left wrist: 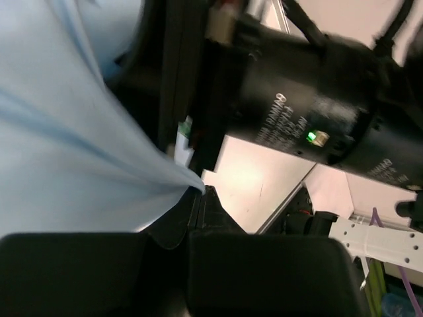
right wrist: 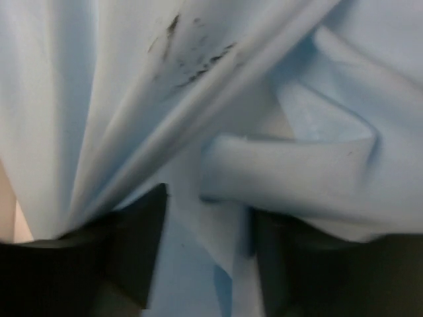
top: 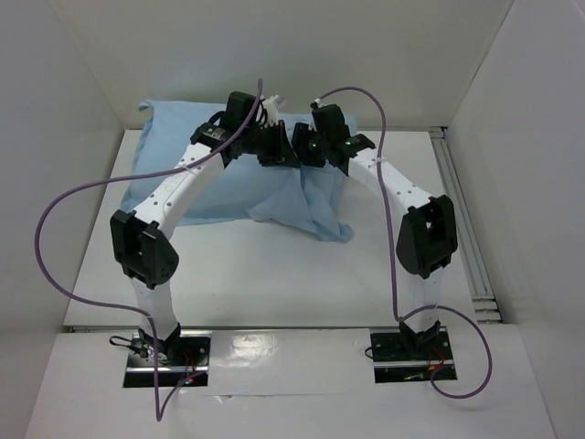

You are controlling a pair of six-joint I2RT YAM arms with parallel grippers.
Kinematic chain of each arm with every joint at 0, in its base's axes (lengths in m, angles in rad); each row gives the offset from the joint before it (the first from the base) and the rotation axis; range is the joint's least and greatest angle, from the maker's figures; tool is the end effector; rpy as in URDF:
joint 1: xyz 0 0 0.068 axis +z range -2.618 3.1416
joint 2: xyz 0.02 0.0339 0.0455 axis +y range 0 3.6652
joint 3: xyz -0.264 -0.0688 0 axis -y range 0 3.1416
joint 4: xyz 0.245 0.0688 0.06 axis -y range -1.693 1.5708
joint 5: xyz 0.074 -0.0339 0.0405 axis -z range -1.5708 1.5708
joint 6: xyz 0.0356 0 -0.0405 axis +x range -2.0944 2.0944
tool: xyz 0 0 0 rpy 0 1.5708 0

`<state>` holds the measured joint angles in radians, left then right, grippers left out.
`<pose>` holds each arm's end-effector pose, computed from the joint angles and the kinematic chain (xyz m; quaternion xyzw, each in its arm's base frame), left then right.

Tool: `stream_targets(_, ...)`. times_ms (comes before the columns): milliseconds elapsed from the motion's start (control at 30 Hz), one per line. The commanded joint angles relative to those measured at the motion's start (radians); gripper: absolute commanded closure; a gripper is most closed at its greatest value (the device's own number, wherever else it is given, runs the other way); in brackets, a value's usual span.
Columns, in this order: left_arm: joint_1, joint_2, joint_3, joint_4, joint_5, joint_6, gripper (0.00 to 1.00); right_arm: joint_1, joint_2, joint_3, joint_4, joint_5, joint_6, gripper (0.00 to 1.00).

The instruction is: Put the pillow into the pillowcase

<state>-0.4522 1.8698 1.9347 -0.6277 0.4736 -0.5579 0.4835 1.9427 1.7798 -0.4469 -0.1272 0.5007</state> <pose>0.3777 -0.2015 0.3852 0.0682 0.8560 -0.4069 0.3114 0.4025 0.2165 0.3163 -0.0218 0.8852 0.2676 0.3799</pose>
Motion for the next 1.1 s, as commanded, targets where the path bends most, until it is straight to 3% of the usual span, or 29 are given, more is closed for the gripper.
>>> stream_targets(0,-0.028,-0.011,0.092,0.054,0.129,-0.039,1.00,-0.014,-0.169,-0.069,0.053,0.044,-0.017,0.34)
stream_targets(33,-0.028,0.017,0.110,0.054,0.129,-0.039,1.00,-0.026,-0.223,-0.100,0.016,0.058,-0.017,0.22)
stream_targets(233,-0.055,0.081,0.164,0.063,0.149,-0.069,1.00,-0.086,-0.355,-0.175,-0.136,0.142,-0.027,0.09)
stream_targets(633,-0.158,0.314,0.389,0.045,0.154,-0.085,0.97,-0.209,-0.806,-0.531,-0.298,0.299,0.059,0.07)
stream_targets(667,-0.158,0.340,0.421,0.014,0.174,-0.051,0.81,-0.209,-0.821,-0.548,-0.317,0.299,0.077,0.07)
stream_targets(700,-0.158,0.379,0.485,-0.072,0.189,-0.027,0.48,-0.209,-0.855,-0.581,-0.329,0.299,0.078,0.07)
stream_targets(767,-0.158,0.379,0.507,-0.159,0.163,0.060,0.28,-0.209,-0.881,-0.609,-0.329,0.279,0.078,0.07)
stream_targets(800,-0.134,0.308,0.454,-0.184,0.139,0.084,0.15,-0.209,-0.892,-0.620,-0.340,0.256,0.078,0.06)
stream_targets(867,-0.077,0.205,0.356,-0.194,0.070,0.113,0.10,-0.209,-0.892,-0.646,-0.351,0.216,0.059,0.06)
stream_targets(967,-0.007,-0.012,0.164,-0.169,-0.028,0.124,0.16,-0.209,-0.852,-0.706,-0.337,0.169,0.059,0.09)
stream_targets(1033,0.065,-0.114,-0.004,-0.168,-0.143,0.113,0.35,-0.209,-0.820,-0.758,-0.264,0.086,0.059,0.18)
stream_targets(1067,0.088,-0.208,-0.067,-0.156,-0.186,0.098,0.56,-0.209,-0.806,-0.776,-0.228,0.066,0.076,0.25)
